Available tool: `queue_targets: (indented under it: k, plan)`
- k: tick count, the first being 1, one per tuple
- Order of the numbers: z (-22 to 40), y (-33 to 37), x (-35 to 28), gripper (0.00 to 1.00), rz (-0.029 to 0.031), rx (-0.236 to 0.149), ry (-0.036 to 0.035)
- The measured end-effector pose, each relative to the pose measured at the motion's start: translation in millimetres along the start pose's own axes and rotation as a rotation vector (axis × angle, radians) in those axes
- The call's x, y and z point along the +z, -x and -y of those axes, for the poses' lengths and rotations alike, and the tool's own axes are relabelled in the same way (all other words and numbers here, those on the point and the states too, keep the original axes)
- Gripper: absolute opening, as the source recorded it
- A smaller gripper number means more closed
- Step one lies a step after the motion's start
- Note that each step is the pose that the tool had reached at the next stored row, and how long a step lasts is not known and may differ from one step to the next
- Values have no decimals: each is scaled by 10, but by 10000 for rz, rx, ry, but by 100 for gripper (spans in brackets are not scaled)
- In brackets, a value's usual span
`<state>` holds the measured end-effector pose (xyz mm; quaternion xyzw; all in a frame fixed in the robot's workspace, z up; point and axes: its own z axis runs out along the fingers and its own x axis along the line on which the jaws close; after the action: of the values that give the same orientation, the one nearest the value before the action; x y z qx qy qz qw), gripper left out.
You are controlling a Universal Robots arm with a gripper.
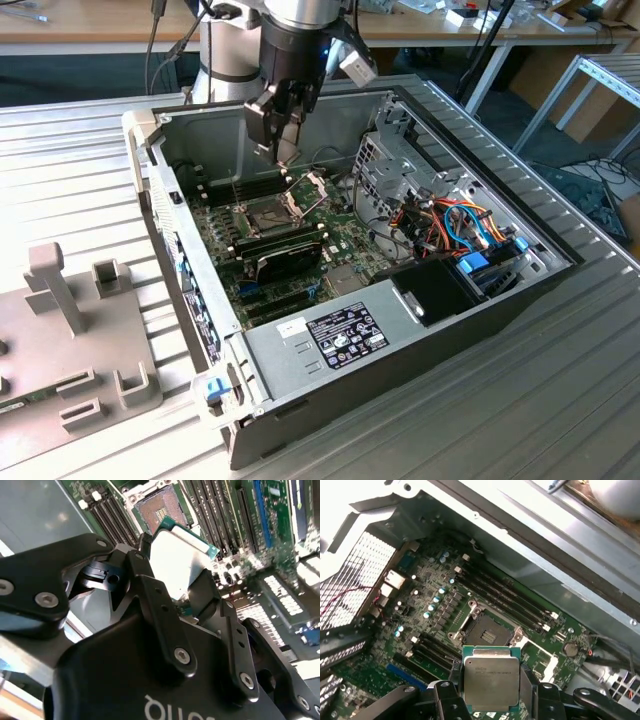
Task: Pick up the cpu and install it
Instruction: 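Place the cpu into insertion slot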
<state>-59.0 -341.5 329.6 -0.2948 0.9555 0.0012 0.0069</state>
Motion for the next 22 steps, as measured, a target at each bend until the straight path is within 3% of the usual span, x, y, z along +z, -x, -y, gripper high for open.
queue_targets:
  k: [8, 10, 14, 20, 22]
  plan:
    - [0, 0, 2, 55, 1, -1493, 20]
    - [0, 0, 4, 55, 3, -2155, 30]
    - [0, 0, 6, 55, 5, -3027, 43]
    - [0, 0, 6, 55, 5, -3112, 44]
    - [0, 0, 7, 55, 5, -2888, 41]
